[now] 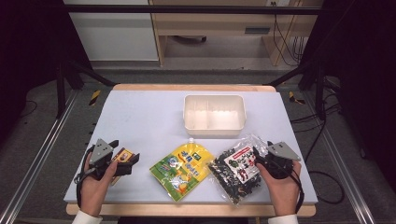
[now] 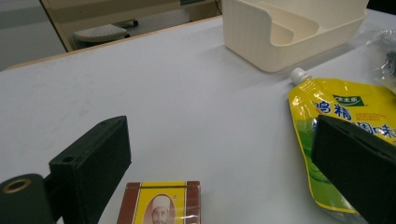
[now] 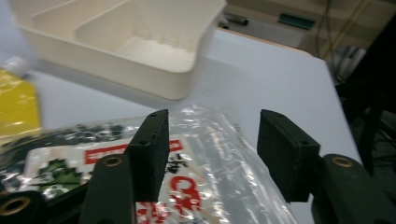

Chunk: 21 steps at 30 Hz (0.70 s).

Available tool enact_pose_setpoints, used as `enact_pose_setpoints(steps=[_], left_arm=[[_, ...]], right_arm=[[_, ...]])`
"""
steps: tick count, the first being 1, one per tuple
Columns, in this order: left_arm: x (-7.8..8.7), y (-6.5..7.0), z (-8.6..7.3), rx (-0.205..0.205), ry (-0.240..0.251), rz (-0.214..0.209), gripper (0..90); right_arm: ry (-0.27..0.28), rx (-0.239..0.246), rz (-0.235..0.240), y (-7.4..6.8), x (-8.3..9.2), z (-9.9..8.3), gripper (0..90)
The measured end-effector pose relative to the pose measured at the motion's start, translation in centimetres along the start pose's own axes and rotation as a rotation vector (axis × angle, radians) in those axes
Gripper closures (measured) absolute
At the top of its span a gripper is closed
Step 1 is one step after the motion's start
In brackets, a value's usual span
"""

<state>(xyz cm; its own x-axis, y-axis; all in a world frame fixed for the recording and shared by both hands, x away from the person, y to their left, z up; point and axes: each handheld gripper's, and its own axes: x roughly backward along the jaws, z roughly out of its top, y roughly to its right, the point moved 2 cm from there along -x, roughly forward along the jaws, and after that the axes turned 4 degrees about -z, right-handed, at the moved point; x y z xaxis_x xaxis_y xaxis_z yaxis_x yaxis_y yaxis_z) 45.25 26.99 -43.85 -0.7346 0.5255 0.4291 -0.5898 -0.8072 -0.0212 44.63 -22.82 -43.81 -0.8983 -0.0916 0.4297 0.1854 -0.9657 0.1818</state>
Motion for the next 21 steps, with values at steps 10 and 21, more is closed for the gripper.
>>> enact_pose_setpoints(steps=[10,21], left_arm=[[-0.1,0.0,-0.2,-0.024,-0.024,0.009,5.0],[-0.3,-0.1,-0.2,-0.021,-0.031,0.015,5.7]], right_arm=[[-0.025,-0.070,-0.116,5.7,1.4,-1.8,63.4],[-0.098,-0.202,-0.050,9.8,1.1,-4.8,68.0]])
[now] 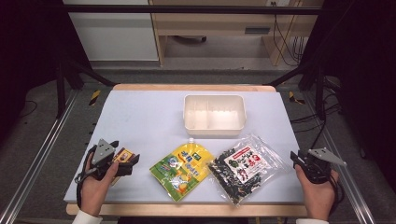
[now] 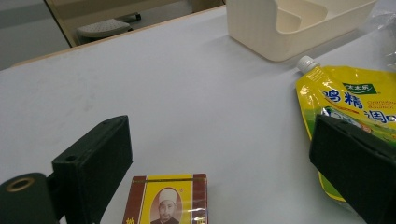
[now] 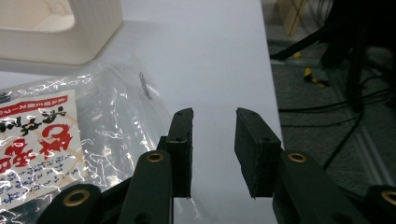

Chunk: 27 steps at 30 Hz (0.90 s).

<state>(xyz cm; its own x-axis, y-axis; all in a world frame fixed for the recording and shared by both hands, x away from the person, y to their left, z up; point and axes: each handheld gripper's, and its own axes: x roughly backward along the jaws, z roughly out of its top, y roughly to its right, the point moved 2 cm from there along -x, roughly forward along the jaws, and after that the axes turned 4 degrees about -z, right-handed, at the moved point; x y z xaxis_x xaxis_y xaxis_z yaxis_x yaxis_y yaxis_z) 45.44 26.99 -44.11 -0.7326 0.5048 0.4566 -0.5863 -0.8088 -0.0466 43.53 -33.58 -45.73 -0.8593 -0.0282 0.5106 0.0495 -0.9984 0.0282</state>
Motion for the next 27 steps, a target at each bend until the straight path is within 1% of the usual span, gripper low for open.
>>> enact_pose_setpoints(steps=[2,5,7,9,10,11,13,14,15,17,19,20,21,24,27], left_arm=[[-0.1,0.1,0.0,-0.001,-0.004,0.000,5.8],[-0.2,0.1,0.0,-0.004,-0.007,-0.001,5.9],[-0.2,0.2,0.1,-0.013,-0.008,0.001,6.2],[-0.3,0.3,0.2,-0.015,-0.008,0.002,6.3],[-0.3,0.3,0.2,-0.021,-0.014,0.000,6.3],[-0.3,0.3,0.2,-0.021,-0.014,0.000,6.3],[-0.3,0.4,0.2,-0.037,-0.022,0.007,6.5],[-0.3,0.4,0.2,-0.039,-0.023,0.008,6.5],[-0.3,0.5,0.2,-0.037,-0.021,0.008,6.5],[-0.2,0.5,0.2,-0.038,-0.018,0.008,6.5],[-0.1,0.4,0.2,-0.039,-0.016,0.009,6.5],[-0.1,0.4,0.2,-0.038,-0.015,0.011,6.5],[-0.1,0.4,0.2,-0.037,-0.015,0.010,6.6],[-0.1,0.4,0.1,-0.038,-0.017,0.009,6.6],[-0.1,0.5,0.2,-0.044,-0.017,0.008,6.6]], right_arm=[[-0.026,-0.030,0.039,0.4,-0.5,-0.6,67.9],[-0.046,-0.056,0.087,0.6,-1.0,-1.2,64.8],[-0.063,-0.072,0.104,0.8,-1.2,-1.7,61.5],[-0.070,-0.074,0.112,0.8,-1.3,-1.8,60.4],[-0.087,-0.084,0.140,0.8,-1.4,-2.1,56.5],[-0.093,-0.086,0.149,0.8,-1.5,-2.2,54.4],[-0.115,-0.101,0.175,0.6,-1.7,-2.3,49.5],[-0.128,-0.100,0.186,0.6,-1.8,-2.4,48.0],[-0.144,-0.111,0.196,0.4,-2.0,-2.5,48.0],[-0.175,-0.098,0.216,0.2,-2.3,-2.8,47.2],[-0.181,-0.098,0.232,0.1,-2.4,-2.9,47.7],[-0.190,-0.109,0.243,-0.1,-2.3,-2.9,47.9],[-0.190,-0.109,0.243,-0.1,-2.4,-2.9,48.5],[-0.186,-0.105,0.252,-0.3,-2.3,-2.9,54.9],[-0.184,-0.100,0.266,-0.4,-2.0,-3.0,66.7]])
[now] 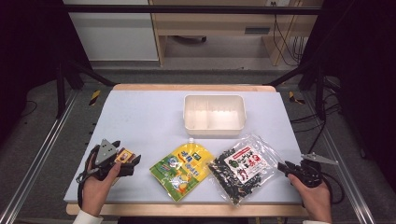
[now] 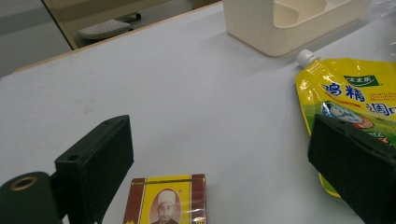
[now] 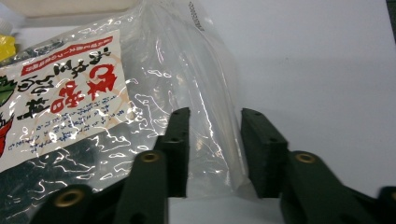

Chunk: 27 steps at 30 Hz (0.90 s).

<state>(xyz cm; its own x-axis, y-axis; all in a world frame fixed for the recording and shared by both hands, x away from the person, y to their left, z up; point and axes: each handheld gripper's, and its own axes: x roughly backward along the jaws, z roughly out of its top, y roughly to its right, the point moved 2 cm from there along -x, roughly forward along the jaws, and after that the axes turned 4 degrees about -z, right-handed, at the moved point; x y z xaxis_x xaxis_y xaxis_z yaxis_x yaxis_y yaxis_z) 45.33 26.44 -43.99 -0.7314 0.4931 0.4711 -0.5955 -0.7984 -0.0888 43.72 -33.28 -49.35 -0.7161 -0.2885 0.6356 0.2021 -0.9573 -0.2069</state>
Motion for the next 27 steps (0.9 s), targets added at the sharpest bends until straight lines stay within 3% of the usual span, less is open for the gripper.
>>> enact_pose_setpoints(steps=[2,6,13,20,21,24,25,27], left_arm=[[0.0,0.1,0.0,-0.006,-0.004,0.000,6.6],[0.0,0.1,-0.1,-0.011,-0.010,0.006,6.7],[0.0,0.0,-0.3,-0.009,-0.015,0.006,6.7],[-0.3,0.2,-0.3,-0.012,-0.026,-0.004,6.7],[-0.5,0.3,-0.4,-0.011,-0.032,-0.008,6.7],[-0.4,0.3,-0.3,-0.010,-0.031,-0.007,6.9],[-0.4,0.3,-0.2,-0.006,-0.027,-0.013,7.0],[-0.4,0.4,-0.2,-0.006,-0.028,-0.016,7.0]], right_arm=[[-0.008,0.006,-0.013,0.0,0.1,-0.1,76.3],[-0.037,0.005,-0.019,0.2,-0.1,-0.2,85.3],[-0.046,0.064,-0.038,-0.5,0.8,0.4,88.9],[0.049,0.131,-0.041,-1.9,3.9,2.2,89.2],[0.082,0.163,-0.034,-2.5,4.7,3.0,89.2],[0.096,0.194,-0.031,-3.0,5.4,4.0,89.2],[0.109,0.234,-0.028,-3.5,6.1,5.1,89.2],[0.125,0.262,-0.028,-4.0,6.8,6.3,89.2]])
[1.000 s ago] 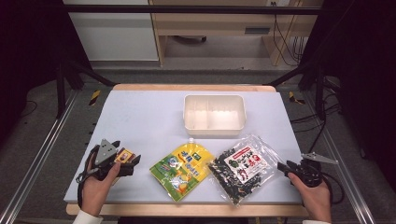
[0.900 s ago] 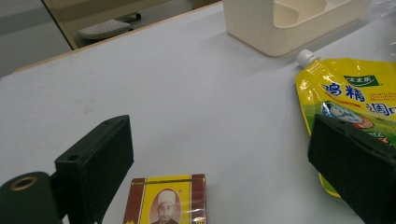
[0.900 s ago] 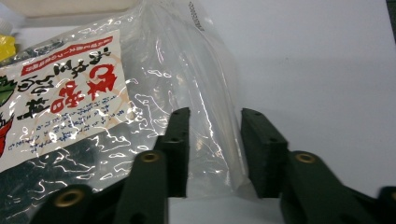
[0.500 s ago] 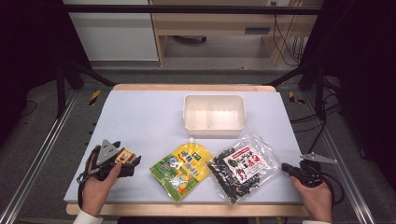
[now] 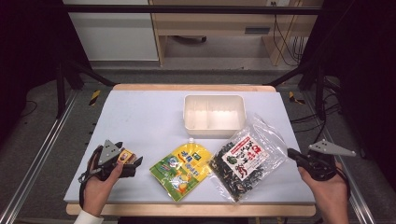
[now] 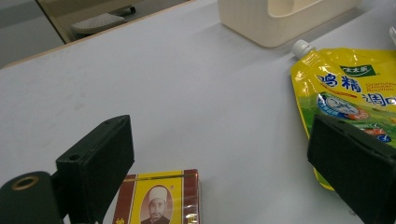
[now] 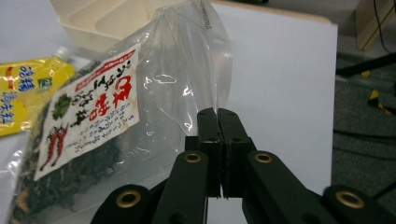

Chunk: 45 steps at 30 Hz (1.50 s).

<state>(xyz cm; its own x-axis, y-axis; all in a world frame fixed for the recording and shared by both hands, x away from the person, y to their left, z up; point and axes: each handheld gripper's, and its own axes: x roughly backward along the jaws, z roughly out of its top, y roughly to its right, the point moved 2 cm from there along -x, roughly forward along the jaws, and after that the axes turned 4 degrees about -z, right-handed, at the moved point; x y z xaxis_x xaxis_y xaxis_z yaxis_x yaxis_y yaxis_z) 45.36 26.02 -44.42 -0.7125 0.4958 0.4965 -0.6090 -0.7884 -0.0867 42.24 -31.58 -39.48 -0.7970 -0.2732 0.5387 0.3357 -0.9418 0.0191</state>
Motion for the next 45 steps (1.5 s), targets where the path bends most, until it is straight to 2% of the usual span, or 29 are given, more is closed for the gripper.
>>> enact_pose_setpoints(steps=[6,7,8,11,13,14,16,17,18,19,20,21,25,26,27,30,31,32,33,34,35,36,38,39,45], left_arm=[[0.0,0.0,-0.2,0.002,-0.008,-0.014,7.3],[0.1,0.0,-0.3,0.002,-0.010,-0.018,7.3],[0.0,0.0,-0.4,0.010,-0.014,-0.032,7.9],[0.1,0.2,-0.1,0.026,-0.017,-0.054,9.7],[0.1,0.3,0.0,0.022,-0.014,-0.066,10.4],[0.3,0.7,0.5,0.012,-0.010,-0.087,10.5],[0.3,0.9,0.8,0.007,-0.005,-0.094,11.5],[0.2,1.2,1.5,-0.012,-0.013,-0.119,11.5],[0.2,1.2,1.5,-0.012,-0.013,-0.119,11.5],[0.1,1.5,1.9,-0.020,-0.017,-0.132,11.5],[0.1,1.9,2.6,-0.042,-0.026,-0.135,11.5],[0.1,2.2,3.0,-0.054,-0.029,-0.135,11.6],[0.2,3.2,4.9,-0.089,-0.024,-0.161,12.4],[0.2,3.2,4.9,-0.089,-0.024,-0.161,12.5],[0.3,3.7,6.1,-0.125,-0.027,-0.169,12.6],[0.4,4.2,7.9,-0.151,-0.018,-0.196,13.7],[0.4,4.2,7.9,-0.151,-0.018,-0.196,13.8],[0.4,4.6,9.0,-0.180,-0.017,-0.209,14.1],[0.3,4.8,9.6,-0.192,-0.016,-0.218,14.1],[0.3,4.8,9.6,-0.192,-0.016,-0.218,14.1],[0.1,5.2,10.6,-0.218,-0.014,-0.234,14.0],[0.1,5.2,10.6,-0.218,-0.014,-0.234,14.0],[-0.4,5.8,11.8,-0.251,-0.020,-0.256,14.0],[-0.6,6.0,12.2,-0.255,-0.021,-0.265,14.1],[-1.3,6.7,13.9,-0.299,-0.026,-0.275,15.9]], right_arm=[[0.037,0.117,0.025,-0.9,1.5,4.8,89.2],[0.037,0.117,0.025,-0.9,1.5,4.8,89.2],[0.035,0.158,0.027,-1.4,2.0,6.6,89.2],[0.039,0.225,0.037,-1.9,2.7,8.9,89.2],[0.043,0.244,0.040,-2.0,3.0,9.6,89.2],[0.034,0.280,0.043,-2.3,3.5,10.7,89.3],[0.023,0.333,0.035,-2.9,3.9,11.6,89.3],[0.020,0.351,0.034,-3.1,4.1,12.0,89.3],[0.018,0.366,0.042,-3.4,4.3,12.5,89.3],[0.018,0.366,0.042,-3.4,4.3,12.5,89.3],[0.011,0.404,0.048,-4.0,4.5,13.1,89.3],[0.007,0.419,0.052,-4.3,4.6,13.4,89.3],[-0.002,0.463,0.068,-5.2,5.1,14.1,89.3],[-0.004,0.474,0.073,-5.3,5.3,14.3,89.4],[-0.008,0.483,0.076,-5.5,5.5,14.5,89.3],[-0.014,0.513,0.090,-5.9,5.9,14.9,89.3],[-0.016,0.521,0.096,-6.1,6.0,15.0,89.4],[-0.021,0.529,0.102,-6.2,6.1,15.1,89.3],[-0.025,0.533,0.104,-6.3,6.1,15.2,89.3],[-0.029,0.539,0.110,-6.5,6.1,15.2,89.4],[-0.030,0.544,0.116,-6.6,6.0,15.3,89.3],[-0.030,0.547,0.123,-6.7,5.9,15.4,89.3],[-0.032,0.559,0.134,-7.0,5.6,15.5,89.3],[-0.036,0.565,0.136,-7.2,5.5,15.6,89.3],[-0.041,0.593,0.154,-7.9,5.2,16.2,89.3]])
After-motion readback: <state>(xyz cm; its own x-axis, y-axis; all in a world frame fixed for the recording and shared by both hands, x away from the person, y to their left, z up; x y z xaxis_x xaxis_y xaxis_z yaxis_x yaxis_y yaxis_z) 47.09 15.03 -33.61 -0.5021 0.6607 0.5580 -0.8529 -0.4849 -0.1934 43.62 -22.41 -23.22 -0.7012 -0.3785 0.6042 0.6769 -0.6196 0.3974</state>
